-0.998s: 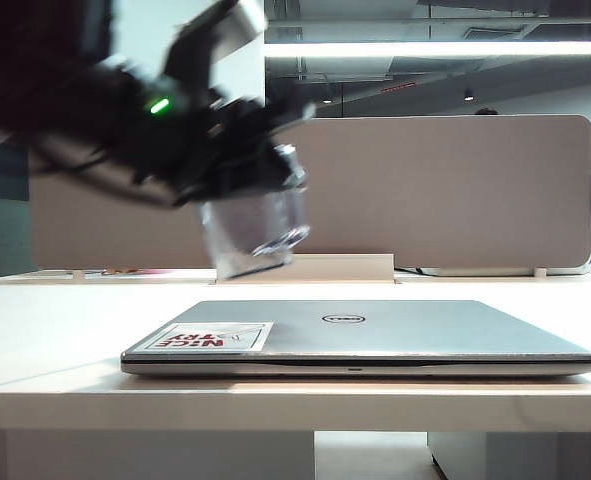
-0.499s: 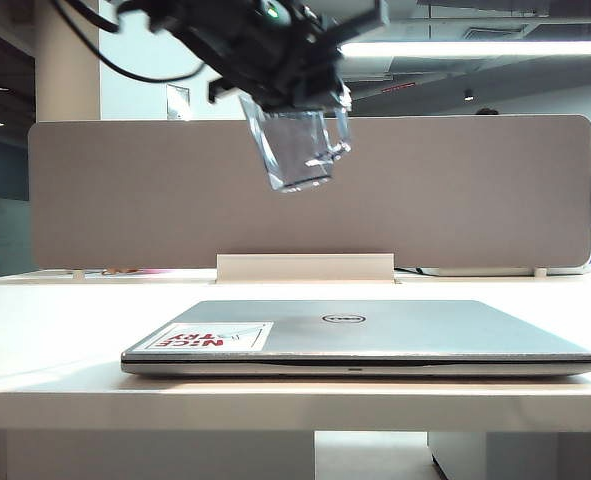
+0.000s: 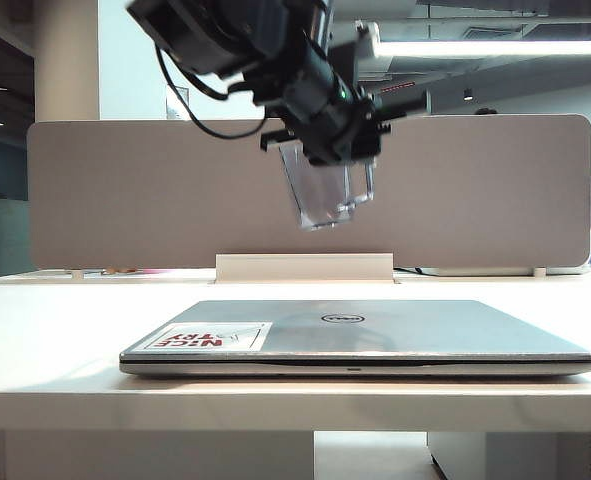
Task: Pick up the water cup and place it on the side of the laptop away from you.
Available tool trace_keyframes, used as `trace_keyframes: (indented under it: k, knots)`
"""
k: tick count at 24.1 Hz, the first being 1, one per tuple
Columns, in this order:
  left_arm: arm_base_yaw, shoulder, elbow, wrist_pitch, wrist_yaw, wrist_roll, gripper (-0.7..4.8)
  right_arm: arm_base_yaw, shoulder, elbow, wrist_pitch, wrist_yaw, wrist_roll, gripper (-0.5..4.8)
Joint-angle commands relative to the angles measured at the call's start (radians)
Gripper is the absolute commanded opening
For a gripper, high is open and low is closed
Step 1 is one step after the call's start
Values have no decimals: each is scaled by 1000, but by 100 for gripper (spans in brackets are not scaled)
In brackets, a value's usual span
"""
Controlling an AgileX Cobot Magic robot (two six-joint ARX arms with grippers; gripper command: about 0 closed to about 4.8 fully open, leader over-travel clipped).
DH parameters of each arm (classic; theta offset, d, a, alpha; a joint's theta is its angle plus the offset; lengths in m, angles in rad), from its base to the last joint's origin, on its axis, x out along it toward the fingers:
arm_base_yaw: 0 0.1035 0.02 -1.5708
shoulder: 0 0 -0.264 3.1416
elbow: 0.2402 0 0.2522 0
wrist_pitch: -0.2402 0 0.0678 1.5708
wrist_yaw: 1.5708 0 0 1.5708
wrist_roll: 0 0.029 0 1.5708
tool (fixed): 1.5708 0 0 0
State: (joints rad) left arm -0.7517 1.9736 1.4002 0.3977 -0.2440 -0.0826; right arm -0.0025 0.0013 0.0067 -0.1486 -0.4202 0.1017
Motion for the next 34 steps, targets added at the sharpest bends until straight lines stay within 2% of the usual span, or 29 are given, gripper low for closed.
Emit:
trace_keyframes:
  k: [1,6,9,13,16,21,23,34]
  knots:
    - [22,64,96,-51,-6,-2,-6,1,-1,-3,11,-1,4,-8]
    - [47,164,216,-109,-7,-9,-6,1,-2,-3,11,-2,4,-8]
    - [58,242,301,-122,-34,-87,-6,1,-2,-3,11,-2,4,-8]
    - [75,301,363,-120,-51,-98,-6,1,-2,-3,11,-2,11,-8]
    - [99,315,368,-121,-51,-143,-6,1,-1,-3,11,-2,13,-8]
    - [133,328,368,-130,-19,-169,-6,1,-2,-3,11,-1,30,-8]
    - [136,332,368,-138,6,-169,-6,1,-2,-3,11,-2,30,-8]
    - [117,362,369,-150,2,-169,-6,1,-1,-3,11,-1,30,-8]
